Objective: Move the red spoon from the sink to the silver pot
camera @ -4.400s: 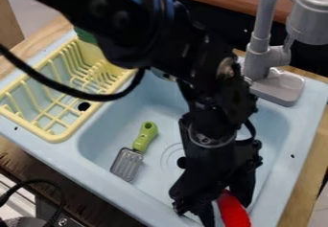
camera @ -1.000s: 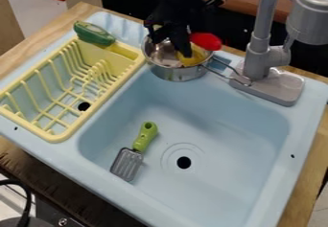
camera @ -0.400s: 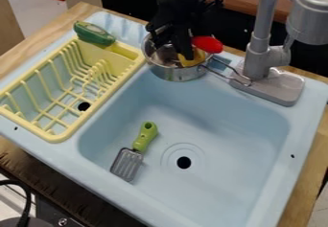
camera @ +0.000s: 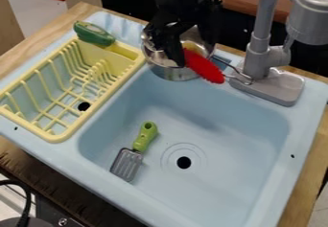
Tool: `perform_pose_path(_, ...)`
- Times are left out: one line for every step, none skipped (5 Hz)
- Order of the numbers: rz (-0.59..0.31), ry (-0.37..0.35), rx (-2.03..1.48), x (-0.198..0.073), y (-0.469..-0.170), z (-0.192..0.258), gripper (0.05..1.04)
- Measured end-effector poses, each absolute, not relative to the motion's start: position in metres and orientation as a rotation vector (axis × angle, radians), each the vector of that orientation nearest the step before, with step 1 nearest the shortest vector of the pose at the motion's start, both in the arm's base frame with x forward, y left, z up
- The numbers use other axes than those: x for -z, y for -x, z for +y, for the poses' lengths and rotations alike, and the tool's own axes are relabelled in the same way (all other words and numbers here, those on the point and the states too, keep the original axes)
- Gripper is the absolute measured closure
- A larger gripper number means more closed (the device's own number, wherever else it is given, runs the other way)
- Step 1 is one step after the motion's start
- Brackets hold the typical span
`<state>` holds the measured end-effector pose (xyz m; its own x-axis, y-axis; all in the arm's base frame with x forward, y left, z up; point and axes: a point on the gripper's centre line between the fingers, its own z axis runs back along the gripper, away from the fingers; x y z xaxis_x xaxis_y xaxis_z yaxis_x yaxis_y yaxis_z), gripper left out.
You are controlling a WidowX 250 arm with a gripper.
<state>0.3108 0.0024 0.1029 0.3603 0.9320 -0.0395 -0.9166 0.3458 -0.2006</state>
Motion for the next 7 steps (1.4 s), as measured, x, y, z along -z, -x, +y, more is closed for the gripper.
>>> perform_pose_path(-0.079,0.206,-1.216,-0.103,-0.311,0.003,0.085)
perform_pose_path(-0.076,0.214,-1.227,-0.103,-0.311,0.004,0.085)
perform_pose_path(-0.072,0.216,-1.235,-0.106,-0.312,0.004,0.085)
perform_pose_path(-0.031,0.186,-1.245,-0.111,-0.307,0.004,0.085)
perform_pose_path(-0.031,0.138,-1.235,-0.115,-0.302,0.006,0.085)
perform_pose_path(-0.042,0.156,-1.213,-0.13,-0.296,0.004,0.085)
perform_pose_path(-0.046,0.148,-1.15,-0.128,-0.28,-0.002,0.085)
